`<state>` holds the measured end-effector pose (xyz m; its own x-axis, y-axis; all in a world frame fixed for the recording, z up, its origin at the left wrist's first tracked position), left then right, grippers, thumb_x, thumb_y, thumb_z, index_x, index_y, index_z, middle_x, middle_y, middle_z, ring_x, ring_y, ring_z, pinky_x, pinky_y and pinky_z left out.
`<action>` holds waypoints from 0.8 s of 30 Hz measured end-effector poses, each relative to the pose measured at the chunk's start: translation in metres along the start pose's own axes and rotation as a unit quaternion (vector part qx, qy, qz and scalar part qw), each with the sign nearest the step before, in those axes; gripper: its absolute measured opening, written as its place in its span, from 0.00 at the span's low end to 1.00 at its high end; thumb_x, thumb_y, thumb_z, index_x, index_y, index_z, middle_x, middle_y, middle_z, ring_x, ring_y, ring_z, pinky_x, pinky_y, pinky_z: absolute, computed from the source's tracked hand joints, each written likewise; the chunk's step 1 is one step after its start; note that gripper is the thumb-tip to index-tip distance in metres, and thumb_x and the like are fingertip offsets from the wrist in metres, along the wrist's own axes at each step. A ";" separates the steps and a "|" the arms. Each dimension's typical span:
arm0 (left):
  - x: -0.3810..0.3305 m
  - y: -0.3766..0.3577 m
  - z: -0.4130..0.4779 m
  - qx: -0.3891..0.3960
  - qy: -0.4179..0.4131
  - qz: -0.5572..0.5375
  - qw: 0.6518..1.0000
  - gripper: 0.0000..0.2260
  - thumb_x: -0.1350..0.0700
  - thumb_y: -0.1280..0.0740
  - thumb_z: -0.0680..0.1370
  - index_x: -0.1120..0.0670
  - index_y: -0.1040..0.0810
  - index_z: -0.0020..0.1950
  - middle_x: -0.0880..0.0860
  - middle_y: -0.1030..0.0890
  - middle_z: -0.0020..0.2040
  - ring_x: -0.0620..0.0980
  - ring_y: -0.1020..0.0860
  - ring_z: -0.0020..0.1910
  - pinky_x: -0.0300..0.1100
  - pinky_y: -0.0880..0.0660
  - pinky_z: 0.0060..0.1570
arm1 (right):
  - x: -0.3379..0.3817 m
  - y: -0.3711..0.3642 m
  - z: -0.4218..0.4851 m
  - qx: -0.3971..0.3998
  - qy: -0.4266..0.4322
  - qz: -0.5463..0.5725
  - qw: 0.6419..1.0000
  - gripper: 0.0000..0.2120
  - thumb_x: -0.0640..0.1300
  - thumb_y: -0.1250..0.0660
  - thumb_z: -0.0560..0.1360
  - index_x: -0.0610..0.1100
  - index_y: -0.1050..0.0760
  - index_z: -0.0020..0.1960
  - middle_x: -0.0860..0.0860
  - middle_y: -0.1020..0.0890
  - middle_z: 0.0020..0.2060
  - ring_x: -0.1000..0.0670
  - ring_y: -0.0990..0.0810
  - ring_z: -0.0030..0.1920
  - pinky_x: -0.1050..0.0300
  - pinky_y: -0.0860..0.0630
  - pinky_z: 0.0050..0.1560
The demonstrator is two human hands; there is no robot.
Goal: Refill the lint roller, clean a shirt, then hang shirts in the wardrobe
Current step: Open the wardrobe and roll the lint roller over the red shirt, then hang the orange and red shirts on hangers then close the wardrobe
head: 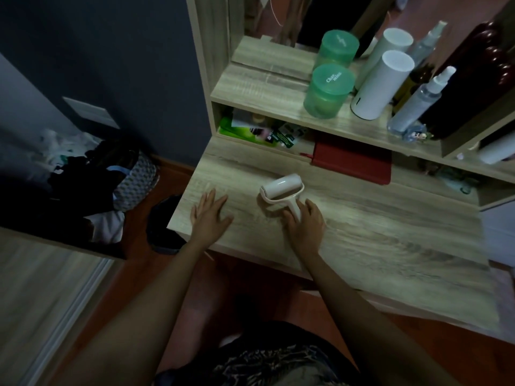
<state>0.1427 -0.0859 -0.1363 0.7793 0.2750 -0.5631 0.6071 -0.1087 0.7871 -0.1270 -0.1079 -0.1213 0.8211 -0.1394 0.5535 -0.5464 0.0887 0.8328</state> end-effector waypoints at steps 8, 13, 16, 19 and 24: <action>0.005 0.037 -0.021 -0.013 -0.034 -0.111 0.993 0.23 0.54 0.33 0.79 0.54 0.31 0.74 0.53 0.35 0.76 0.52 0.37 0.75 0.50 0.36 0.72 | 0.061 0.028 -0.026 -0.093 0.089 0.101 0.986 0.24 0.51 0.35 0.75 0.41 0.29 0.67 0.42 0.26 0.67 0.43 0.27 0.66 0.40 0.31 0.65; 0.041 0.115 -0.071 -0.097 -0.024 -0.160 0.982 0.18 0.59 0.37 0.81 0.55 0.28 0.71 0.54 0.23 0.67 0.51 0.26 0.66 0.36 0.30 0.61 | 0.158 0.013 -0.053 -0.043 0.188 0.184 0.964 0.17 0.49 0.36 0.77 0.44 0.27 0.64 0.48 0.26 0.67 0.50 0.28 0.66 0.49 0.29 0.65; 0.066 0.163 -0.100 -0.163 -0.036 -0.169 0.971 0.16 0.60 0.37 0.81 0.50 0.25 0.68 0.49 0.22 0.66 0.47 0.25 0.66 0.46 0.29 0.66 | 0.212 0.002 -0.069 -0.021 0.219 0.214 0.952 0.17 0.50 0.39 0.78 0.44 0.25 0.63 0.49 0.25 0.66 0.50 0.29 0.66 0.51 0.33 0.67; 0.109 0.233 -0.151 -0.243 -0.023 -0.173 0.954 0.15 0.60 0.36 0.80 0.51 0.23 0.66 0.47 0.21 0.61 0.44 0.23 0.60 0.39 0.27 0.60 | 0.291 -0.013 -0.113 -0.007 0.270 0.266 0.925 0.16 0.49 0.39 0.78 0.43 0.24 0.62 0.47 0.23 0.63 0.50 0.27 0.64 0.53 0.32 0.66; 0.165 0.354 -0.240 -0.359 -0.032 -0.157 0.919 0.16 0.64 0.36 0.79 0.53 0.23 0.66 0.47 0.22 0.63 0.39 0.26 0.63 0.30 0.33 0.65 | 0.440 -0.033 -0.195 0.050 0.356 0.340 0.869 0.15 0.48 0.38 0.79 0.43 0.24 0.62 0.48 0.24 0.64 0.51 0.29 0.65 0.57 0.35 0.67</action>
<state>0.4489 0.1498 0.1101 0.6042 0.1246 -0.7870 0.5628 0.6324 0.5322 0.2846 0.0201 0.0950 0.1782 0.5611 0.8084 -0.9275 -0.1786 0.3284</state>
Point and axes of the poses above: each hand's wrist, its own z-axis towards the middle knuckle, its own y-axis out of the back of the hand, x = y × z, the point moved 8 cm from there along z, towards the middle knuckle
